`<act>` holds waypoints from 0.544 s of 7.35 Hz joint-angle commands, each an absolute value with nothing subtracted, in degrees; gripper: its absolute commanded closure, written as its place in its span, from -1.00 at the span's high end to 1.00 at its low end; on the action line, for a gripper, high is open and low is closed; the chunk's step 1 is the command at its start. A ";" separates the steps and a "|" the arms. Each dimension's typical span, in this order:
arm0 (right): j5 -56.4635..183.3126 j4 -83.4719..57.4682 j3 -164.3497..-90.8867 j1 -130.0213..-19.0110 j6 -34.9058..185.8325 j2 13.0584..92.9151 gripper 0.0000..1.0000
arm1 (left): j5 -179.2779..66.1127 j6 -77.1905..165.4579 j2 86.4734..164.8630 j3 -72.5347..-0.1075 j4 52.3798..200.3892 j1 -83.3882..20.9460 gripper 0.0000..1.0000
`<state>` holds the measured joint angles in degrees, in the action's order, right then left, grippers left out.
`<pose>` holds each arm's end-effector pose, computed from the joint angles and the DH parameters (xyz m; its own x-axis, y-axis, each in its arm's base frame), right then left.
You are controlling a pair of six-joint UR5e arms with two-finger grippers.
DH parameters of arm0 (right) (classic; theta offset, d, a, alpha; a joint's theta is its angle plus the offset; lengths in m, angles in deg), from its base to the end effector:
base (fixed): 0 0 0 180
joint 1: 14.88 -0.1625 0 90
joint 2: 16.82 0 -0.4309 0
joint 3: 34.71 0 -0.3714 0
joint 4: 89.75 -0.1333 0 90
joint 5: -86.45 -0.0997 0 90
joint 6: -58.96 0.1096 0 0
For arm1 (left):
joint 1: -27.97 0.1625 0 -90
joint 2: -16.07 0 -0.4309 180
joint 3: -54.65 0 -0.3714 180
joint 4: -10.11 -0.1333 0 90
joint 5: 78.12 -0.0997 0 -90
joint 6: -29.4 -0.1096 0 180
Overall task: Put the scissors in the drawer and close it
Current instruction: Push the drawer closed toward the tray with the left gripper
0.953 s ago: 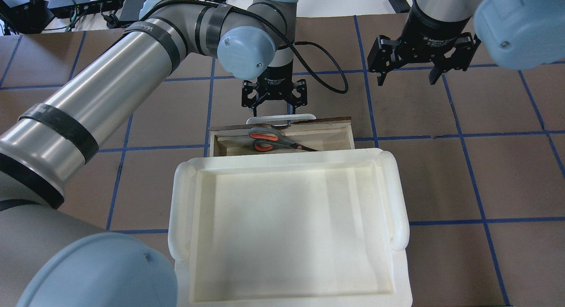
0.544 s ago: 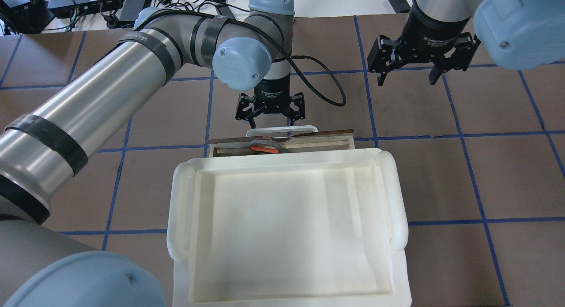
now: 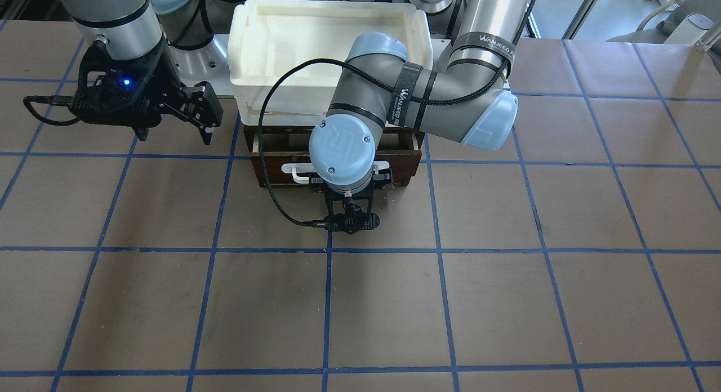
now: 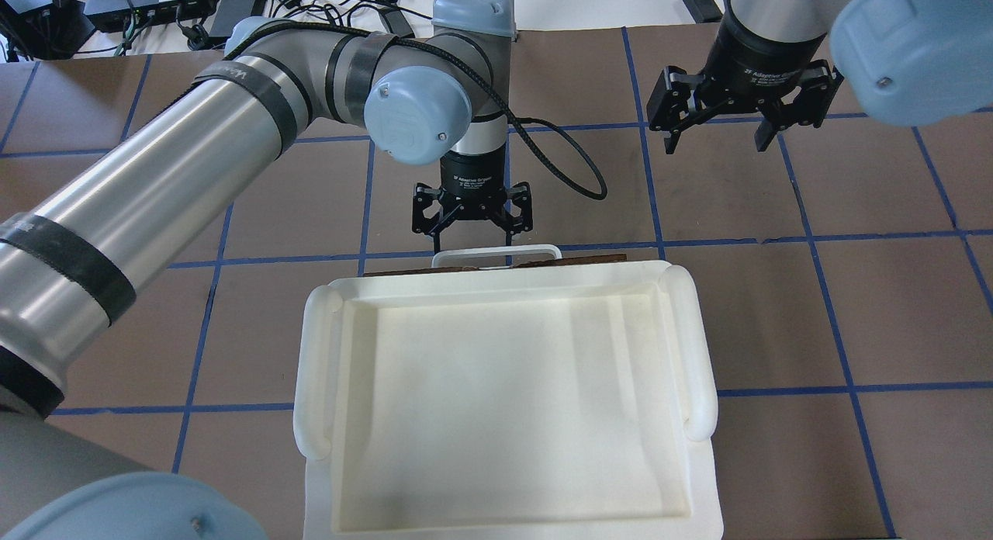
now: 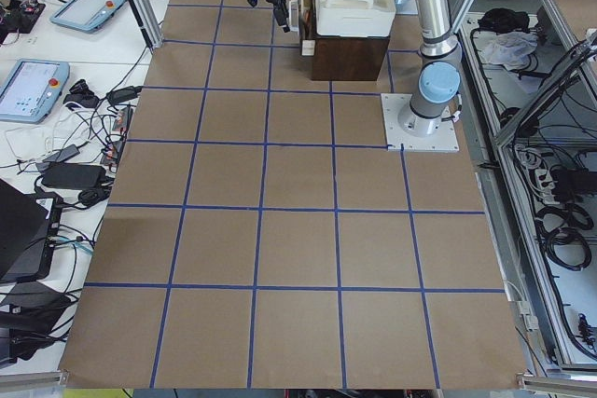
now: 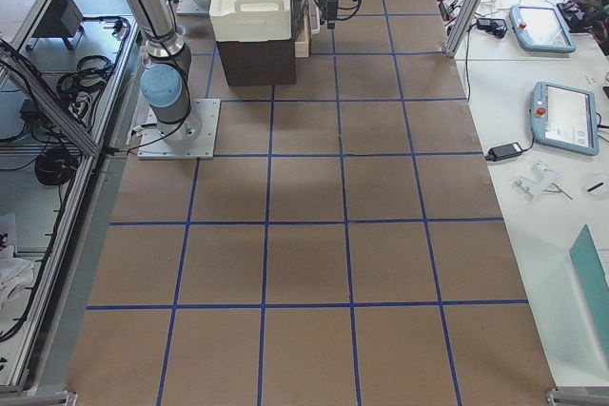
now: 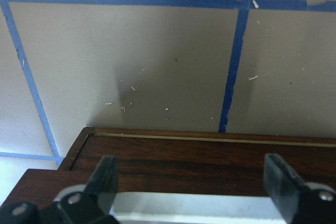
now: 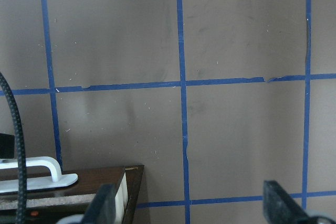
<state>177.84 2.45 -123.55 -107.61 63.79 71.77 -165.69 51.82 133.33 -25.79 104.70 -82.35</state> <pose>0.1536 -0.4786 0.4855 -0.9991 0.0374 0.0213 0.0366 0.9987 -0.0359 -0.3384 -0.5165 0.2935 -0.9938 -0.0241 -0.1084 -0.0624 0.9287 0.3656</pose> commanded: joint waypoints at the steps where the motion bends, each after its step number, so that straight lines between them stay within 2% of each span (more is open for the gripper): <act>1: 177.85 2.45 -123.57 -107.61 63.80 71.77 1.00 | -164.69 51.82 132.36 -28.31 105.46 -82.50 1.00; 4: 177.85 2.71 -123.57 -107.61 63.62 71.77 1.00 | -164.78 51.81 131.56 -29.46 106.61 -83.29 1.00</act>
<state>177.85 2.59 -123.57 -107.61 63.66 71.77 -164.74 51.78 131.92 -29.18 106.28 -82.94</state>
